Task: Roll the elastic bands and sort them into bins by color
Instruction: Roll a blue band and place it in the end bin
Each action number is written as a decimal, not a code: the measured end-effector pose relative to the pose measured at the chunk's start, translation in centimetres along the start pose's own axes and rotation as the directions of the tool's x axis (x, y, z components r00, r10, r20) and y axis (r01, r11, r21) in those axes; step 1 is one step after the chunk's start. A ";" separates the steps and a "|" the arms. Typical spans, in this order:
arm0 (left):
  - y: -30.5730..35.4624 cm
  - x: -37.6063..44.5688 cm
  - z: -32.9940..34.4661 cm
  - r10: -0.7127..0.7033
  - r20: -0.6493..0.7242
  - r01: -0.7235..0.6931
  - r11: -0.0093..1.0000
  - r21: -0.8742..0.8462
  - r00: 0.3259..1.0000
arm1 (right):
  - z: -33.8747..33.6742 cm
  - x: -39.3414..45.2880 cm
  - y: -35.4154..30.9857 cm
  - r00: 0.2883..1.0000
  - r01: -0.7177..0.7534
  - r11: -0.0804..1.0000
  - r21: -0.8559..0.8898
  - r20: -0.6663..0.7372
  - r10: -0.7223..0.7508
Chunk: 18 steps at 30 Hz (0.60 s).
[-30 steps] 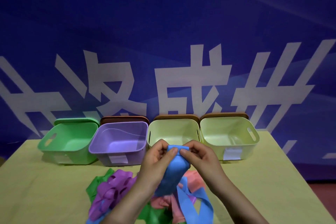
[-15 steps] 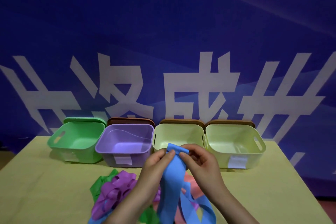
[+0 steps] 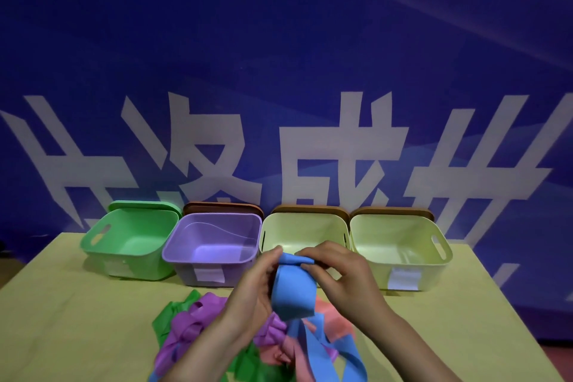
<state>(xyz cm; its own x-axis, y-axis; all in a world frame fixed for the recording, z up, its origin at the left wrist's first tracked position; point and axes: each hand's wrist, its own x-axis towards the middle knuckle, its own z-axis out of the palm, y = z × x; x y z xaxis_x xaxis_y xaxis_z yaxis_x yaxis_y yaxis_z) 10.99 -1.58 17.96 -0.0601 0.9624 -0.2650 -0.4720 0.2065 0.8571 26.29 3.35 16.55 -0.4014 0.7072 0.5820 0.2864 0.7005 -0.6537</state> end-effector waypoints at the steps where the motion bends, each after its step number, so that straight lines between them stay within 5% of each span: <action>1: 0.1 0.0 0.0 0.017 -0.009 -0.017 1.000 0.013 1.000 | -0.1 0.1 0.0 1.000 0.009 1.000 0.006 0.003 -0.009; 8: 0.3 0.5 -0.7 0.143 0.000 -0.140 0.970 0.196 0.990 | -0.7 0.0 0.1 0.977 -0.168 0.974 0.155 0.157 0.144; 12: 0.1 0.8 -0.6 0.251 0.053 -0.252 0.892 0.374 0.967 | -0.7 0.1 -0.2 0.923 -0.384 0.829 0.406 0.149 0.355; 18: -0.1 1.3 0.5 0.309 0.088 -0.318 0.854 0.412 0.947 | -0.4 1.0 0.0 0.912 -0.396 0.845 0.359 0.046 0.408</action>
<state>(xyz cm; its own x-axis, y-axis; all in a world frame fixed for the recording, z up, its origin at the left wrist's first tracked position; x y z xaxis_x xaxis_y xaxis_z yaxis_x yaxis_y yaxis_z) 11.41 -0.31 17.77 -0.1253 0.9907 0.0534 -0.0212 -0.0565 0.9982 26.23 4.11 17.30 -0.2896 0.9260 0.2420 0.0888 0.2777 -0.9565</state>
